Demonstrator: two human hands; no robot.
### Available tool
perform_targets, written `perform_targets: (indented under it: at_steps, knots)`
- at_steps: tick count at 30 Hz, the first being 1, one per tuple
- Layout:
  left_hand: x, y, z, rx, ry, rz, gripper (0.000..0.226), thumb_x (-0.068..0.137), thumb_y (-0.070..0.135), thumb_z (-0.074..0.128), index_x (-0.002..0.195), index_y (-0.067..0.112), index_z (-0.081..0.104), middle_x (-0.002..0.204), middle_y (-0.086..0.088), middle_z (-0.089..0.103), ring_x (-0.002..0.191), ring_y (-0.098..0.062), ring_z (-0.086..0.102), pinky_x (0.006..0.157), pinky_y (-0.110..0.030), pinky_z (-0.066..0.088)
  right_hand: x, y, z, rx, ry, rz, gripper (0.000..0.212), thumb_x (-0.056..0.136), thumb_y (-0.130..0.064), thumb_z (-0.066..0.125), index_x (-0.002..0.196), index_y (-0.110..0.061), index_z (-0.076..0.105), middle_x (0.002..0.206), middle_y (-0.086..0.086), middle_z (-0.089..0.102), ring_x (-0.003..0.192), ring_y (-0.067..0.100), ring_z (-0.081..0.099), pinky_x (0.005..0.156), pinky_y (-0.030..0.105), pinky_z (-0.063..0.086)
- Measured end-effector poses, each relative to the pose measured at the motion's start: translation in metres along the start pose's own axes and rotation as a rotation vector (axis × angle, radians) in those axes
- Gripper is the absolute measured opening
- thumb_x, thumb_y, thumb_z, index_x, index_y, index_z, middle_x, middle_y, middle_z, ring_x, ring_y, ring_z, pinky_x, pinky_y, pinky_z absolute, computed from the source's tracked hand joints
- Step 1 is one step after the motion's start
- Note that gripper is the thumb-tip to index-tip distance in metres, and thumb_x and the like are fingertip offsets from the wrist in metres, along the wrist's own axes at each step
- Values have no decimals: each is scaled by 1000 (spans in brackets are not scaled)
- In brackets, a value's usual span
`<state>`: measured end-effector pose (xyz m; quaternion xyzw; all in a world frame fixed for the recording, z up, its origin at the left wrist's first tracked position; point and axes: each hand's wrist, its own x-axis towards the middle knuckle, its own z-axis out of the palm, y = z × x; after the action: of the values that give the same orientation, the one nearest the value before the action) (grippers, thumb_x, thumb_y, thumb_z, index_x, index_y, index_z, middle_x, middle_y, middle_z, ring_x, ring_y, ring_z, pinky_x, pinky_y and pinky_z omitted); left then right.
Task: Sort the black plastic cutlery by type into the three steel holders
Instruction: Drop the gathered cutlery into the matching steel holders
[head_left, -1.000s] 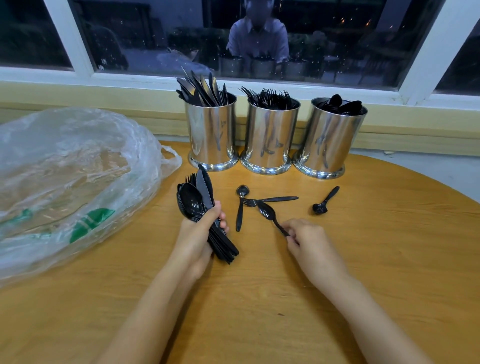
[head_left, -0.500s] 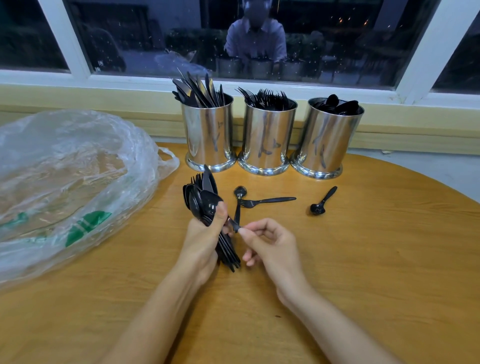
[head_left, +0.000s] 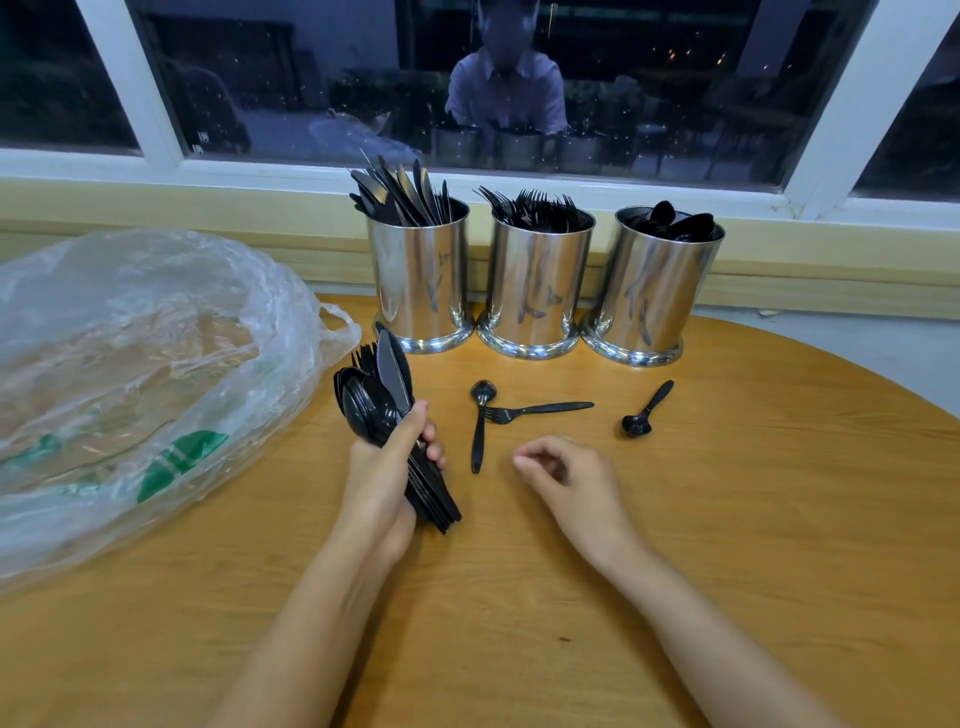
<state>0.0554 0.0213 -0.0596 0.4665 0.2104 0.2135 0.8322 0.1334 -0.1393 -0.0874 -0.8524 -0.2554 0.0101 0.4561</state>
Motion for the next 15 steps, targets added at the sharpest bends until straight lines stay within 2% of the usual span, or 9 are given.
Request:
perform_targets:
  at_steps: [2, 4, 6, 8, 12, 15]
  knots:
    - [0, 1, 0, -24, 11, -10, 10, 95, 19, 61, 88, 13, 58, 63, 4, 51, 51, -8, 45, 59, -25, 44, 3, -1, 3, -145, -46, -62, 18, 93, -27, 61, 109, -27, 69, 97, -15, 62, 85, -1, 55, 76, 16, 46]
    - [1, 1, 0, -54, 14, -22, 10, 95, 19, 62, 87, 14, 58, 62, 4, 51, 50, -8, 45, 60, -26, 43, 6, -6, 6, -313, -112, -138, 27, 97, -33, 55, 123, -30, 61, 106, -14, 58, 96, 1, 51, 81, 22, 48]
    - [1, 2, -1, -73, 15, -25, 10, 95, 18, 61, 87, 15, 57, 62, 4, 51, 50, -8, 45, 61, -26, 42, 11, -13, 11, -464, -166, -198, 36, 99, -39, 48, 135, -32, 51, 115, -10, 52, 108, 8, 46, 82, 25, 47]
    - [0, 2, -1, -83, 18, -25, 10, 95, 17, 61, 87, 14, 57, 62, 4, 51, 50, -8, 45, 62, -27, 42, 17, -20, 18, -546, -197, -221, 43, 99, -45, 44, 140, -32, 46, 120, -6, 47, 113, 12, 40, 82, 25, 44]
    - [0, 3, -2, -98, 31, -34, 10, 95, 17, 61, 86, 14, 58, 61, 4, 52, 50, -7, 46, 61, -26, 42, 21, -25, 30, -558, -206, -215, 42, 97, -46, 49, 132, -24, 54, 122, -4, 47, 115, 13, 39, 85, 29, 46]
    - [1, 2, -2, -96, 35, -38, 9, 95, 17, 62, 86, 14, 59, 62, 4, 52, 50, -7, 47, 60, -26, 43, 20, -24, 29, -535, -150, -214, 26, 97, -32, 54, 118, -18, 63, 115, -3, 56, 112, 15, 46, 85, 30, 47]
